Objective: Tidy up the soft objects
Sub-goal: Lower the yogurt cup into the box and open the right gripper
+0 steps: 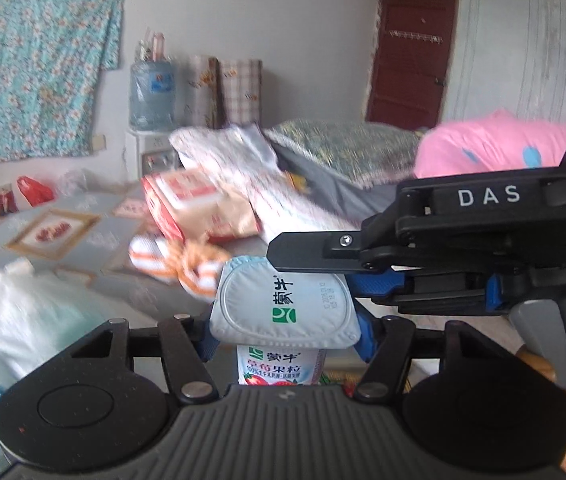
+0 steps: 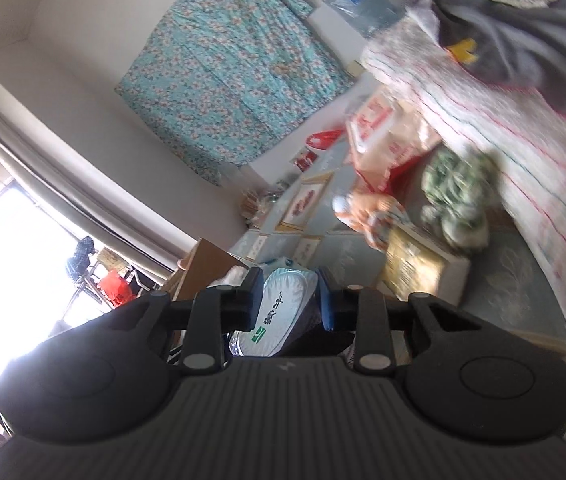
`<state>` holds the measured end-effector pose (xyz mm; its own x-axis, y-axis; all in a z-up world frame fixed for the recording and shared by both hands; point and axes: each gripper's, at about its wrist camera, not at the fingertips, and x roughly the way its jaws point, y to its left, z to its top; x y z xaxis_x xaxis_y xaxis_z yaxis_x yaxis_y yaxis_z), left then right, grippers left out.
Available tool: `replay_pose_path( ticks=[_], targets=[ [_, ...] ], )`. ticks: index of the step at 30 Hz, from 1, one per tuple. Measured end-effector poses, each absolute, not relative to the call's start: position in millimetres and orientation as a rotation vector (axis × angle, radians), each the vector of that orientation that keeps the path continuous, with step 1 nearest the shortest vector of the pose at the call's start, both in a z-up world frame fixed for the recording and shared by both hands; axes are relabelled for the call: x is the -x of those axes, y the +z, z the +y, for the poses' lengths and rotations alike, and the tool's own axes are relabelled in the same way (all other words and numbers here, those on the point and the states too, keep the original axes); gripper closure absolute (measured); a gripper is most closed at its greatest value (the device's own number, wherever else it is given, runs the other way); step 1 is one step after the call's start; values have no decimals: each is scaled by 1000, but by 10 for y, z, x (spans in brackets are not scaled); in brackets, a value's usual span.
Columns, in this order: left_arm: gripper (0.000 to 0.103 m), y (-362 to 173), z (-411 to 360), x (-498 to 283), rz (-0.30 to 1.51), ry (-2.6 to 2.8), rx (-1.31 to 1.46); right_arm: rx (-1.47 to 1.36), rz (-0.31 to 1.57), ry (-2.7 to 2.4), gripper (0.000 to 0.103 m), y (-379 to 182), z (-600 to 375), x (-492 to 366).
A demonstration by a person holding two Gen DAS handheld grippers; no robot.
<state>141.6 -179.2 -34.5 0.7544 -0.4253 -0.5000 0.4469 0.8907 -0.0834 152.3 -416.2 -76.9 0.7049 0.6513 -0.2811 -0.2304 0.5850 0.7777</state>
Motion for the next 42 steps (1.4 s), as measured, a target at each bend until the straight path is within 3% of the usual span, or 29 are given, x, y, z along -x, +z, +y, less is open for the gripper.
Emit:
replay_pose_path(
  ticks=[12, 22, 32, 42],
  targets=[
    [40, 480, -1172, -1280, 394, -308, 30, -667, 539, 753, 75, 213, -3434, -1671],
    [40, 1016, 23, -826, 360, -44, 31, -607, 641, 1036, 75, 704, -1854, -1731],
    [40, 747, 1366, -695, 619, 158, 105, -661, 1099, 1137, 74, 59, -108, -1890],
    [41, 247, 1983, -680, 820, 161, 172, -681, 1375, 1079, 73, -651, 408, -2010]
  ],
)
